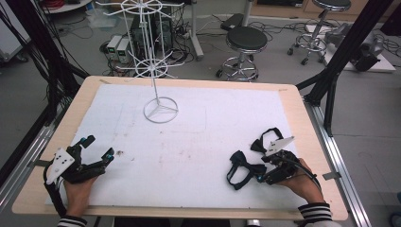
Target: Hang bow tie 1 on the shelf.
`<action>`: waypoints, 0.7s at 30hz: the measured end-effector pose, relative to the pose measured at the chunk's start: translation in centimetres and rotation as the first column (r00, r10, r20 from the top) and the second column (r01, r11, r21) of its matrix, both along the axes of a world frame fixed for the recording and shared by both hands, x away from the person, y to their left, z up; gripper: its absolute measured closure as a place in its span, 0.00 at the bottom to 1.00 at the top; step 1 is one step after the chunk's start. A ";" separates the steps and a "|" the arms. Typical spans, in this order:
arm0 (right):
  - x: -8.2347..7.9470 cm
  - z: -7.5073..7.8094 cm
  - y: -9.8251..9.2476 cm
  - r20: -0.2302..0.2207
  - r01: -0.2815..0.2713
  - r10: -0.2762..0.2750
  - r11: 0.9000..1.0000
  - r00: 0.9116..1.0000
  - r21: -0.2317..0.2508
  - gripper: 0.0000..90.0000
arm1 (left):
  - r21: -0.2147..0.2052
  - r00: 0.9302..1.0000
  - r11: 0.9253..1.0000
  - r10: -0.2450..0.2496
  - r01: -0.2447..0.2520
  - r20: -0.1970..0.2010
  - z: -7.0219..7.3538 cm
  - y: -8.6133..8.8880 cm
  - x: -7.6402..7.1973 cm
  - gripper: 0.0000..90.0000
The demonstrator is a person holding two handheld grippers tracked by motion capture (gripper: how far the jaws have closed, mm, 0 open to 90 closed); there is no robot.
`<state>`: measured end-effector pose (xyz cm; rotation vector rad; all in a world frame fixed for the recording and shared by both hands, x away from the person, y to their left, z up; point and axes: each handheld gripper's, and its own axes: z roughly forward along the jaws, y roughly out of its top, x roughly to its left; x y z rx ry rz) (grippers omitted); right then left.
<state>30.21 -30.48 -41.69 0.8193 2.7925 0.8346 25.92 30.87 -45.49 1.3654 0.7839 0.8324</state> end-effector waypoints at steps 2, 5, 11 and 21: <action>0.1 -0.1 -0.1 -0.007 0.006 -0.006 1.000 1.000 0.002 0.32 | 0.000 1.000 1.000 0.000 0.000 0.000 0.0 0.0 0.0 0.16; 0.2 -0.1 0.0 -0.015 -0.008 0.008 1.000 1.000 0.001 0.39 | 0.001 1.000 1.000 0.001 -0.001 0.000 0.0 0.0 0.0 0.16; 0.1 -0.3 0.4 -0.021 -0.034 0.034 0.999 0.999 -0.033 0.55 | 0.000 1.000 1.000 0.001 -0.001 0.000 0.0 0.0 0.0 0.16; -0.3 -0.1 0.7 -0.021 -0.097 0.096 0.994 0.995 -0.049 0.92 | -0.002 1.000 1.000 0.000 0.000 -0.001 0.0 0.0 0.0 0.16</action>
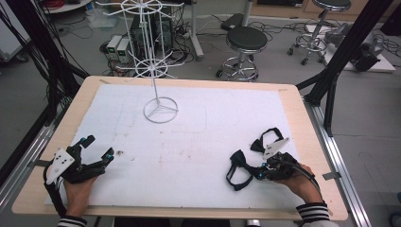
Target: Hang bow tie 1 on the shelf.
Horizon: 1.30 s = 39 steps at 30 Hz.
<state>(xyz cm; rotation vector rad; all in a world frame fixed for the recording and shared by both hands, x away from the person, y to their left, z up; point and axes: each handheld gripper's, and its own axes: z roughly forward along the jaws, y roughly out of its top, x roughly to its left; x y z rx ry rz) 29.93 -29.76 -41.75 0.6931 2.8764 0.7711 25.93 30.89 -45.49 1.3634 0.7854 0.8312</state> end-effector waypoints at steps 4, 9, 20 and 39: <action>0.0 0.1 0.0 -0.008 0.003 -0.003 1.000 1.000 0.000 0.92 | -0.002 1.000 1.000 0.001 -0.001 -0.001 0.0 0.0 0.0 0.16; 0.0 0.2 0.1 0.002 -0.003 0.003 1.000 1.000 0.014 0.92 | -0.002 1.000 1.000 0.002 -0.002 -0.004 0.0 0.0 0.0 0.16; 0.1 1.1 0.5 0.044 -0.019 0.015 0.996 0.999 0.090 0.92 | 0.013 1.000 1.000 -0.007 0.007 -0.016 0.1 -0.1 0.2 0.16; 0.2 3.1 3.3 0.173 -0.137 0.098 0.964 0.980 0.230 0.92 | 0.098 0.979 0.977 -0.180 0.189 -0.097 3.2 -0.4 1.9 0.15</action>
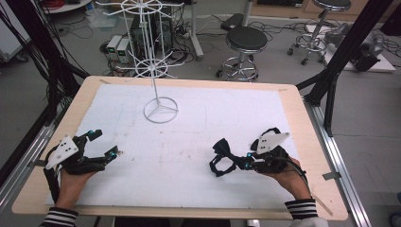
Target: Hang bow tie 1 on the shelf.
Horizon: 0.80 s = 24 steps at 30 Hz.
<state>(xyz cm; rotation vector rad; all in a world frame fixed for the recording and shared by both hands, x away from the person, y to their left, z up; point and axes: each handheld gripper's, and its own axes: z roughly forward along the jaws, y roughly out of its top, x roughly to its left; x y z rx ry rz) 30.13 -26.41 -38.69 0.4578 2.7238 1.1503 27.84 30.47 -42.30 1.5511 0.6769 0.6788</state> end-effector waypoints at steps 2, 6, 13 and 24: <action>0.1 0.2 0.5 0.007 -0.013 0.013 1.000 1.000 0.003 0.92 | 0.018 0.999 0.999 -0.034 0.034 -0.016 0.4 -0.2 0.3 0.15; 0.4 0.7 1.5 0.039 -0.041 0.039 0.999 0.998 0.036 0.92 | 0.040 0.995 0.995 -0.086 0.088 -0.042 1.2 -0.7 0.8 0.14; 0.9 2.0 3.5 0.077 -0.091 0.085 0.993 0.993 0.077 0.92 | 0.032 0.981 0.984 -0.171 0.175 -0.096 2.7 -1.6 1.8 0.14; 1.4 2.9 5.9 0.130 -0.162 0.146 0.980 0.981 0.118 0.92 | 0.051 0.945 0.955 -0.282 0.294 -0.166 4.2 -3.7 2.9 0.14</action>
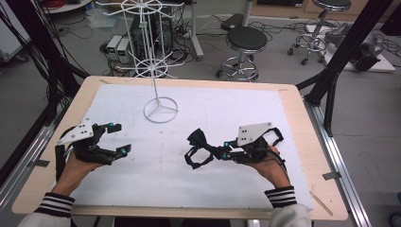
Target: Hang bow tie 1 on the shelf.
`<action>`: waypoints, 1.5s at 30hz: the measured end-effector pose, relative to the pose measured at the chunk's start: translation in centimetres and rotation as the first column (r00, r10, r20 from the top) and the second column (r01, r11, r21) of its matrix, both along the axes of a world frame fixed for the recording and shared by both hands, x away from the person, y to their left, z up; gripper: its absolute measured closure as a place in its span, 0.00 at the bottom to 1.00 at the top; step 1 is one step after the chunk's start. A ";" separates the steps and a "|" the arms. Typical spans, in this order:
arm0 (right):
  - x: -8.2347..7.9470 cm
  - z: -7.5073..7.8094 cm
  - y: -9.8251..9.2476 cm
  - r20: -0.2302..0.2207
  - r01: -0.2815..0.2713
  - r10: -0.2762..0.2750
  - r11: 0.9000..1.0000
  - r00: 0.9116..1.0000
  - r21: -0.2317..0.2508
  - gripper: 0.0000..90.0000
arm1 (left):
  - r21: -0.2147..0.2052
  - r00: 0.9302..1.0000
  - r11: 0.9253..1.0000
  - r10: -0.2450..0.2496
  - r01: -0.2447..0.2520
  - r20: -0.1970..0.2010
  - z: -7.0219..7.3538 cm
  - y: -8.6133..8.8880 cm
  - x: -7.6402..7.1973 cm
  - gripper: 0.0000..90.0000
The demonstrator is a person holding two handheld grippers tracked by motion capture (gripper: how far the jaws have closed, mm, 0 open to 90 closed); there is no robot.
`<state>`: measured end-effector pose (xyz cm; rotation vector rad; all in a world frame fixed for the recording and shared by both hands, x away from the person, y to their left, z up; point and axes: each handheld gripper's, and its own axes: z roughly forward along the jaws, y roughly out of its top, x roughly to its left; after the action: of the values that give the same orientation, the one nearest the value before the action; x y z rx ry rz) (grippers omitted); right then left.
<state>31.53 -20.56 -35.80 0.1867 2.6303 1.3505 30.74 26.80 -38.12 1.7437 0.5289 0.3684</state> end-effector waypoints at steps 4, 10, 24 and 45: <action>0.1 0.3 0.6 0.018 -0.026 0.026 1.000 0.999 0.010 0.92 | 0.011 0.999 0.999 -0.035 0.036 -0.006 0.5 -0.9 0.2 0.14; 0.1 0.6 1.4 0.045 -0.061 0.059 0.997 0.997 0.038 0.92 | 0.037 0.996 0.995 -0.090 0.090 -0.006 1.7 -2.9 0.6 0.14; 0.5 0.5 3.6 0.077 -0.121 0.115 0.990 0.990 0.072 0.92 | 0.064 0.968 0.966 -0.247 0.250 -0.045 3.9 -7.8 1.5 0.15; 0.8 0.3 5.4 0.091 -0.162 0.154 0.983 0.984 0.087 0.92 | 0.034 0.915 0.920 -0.385 0.391 -0.115 4.5 -10.7 2.0 0.42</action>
<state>32.37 -15.15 -35.49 -0.0673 2.5608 1.4982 32.69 16.09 -33.64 1.8809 0.2360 0.0070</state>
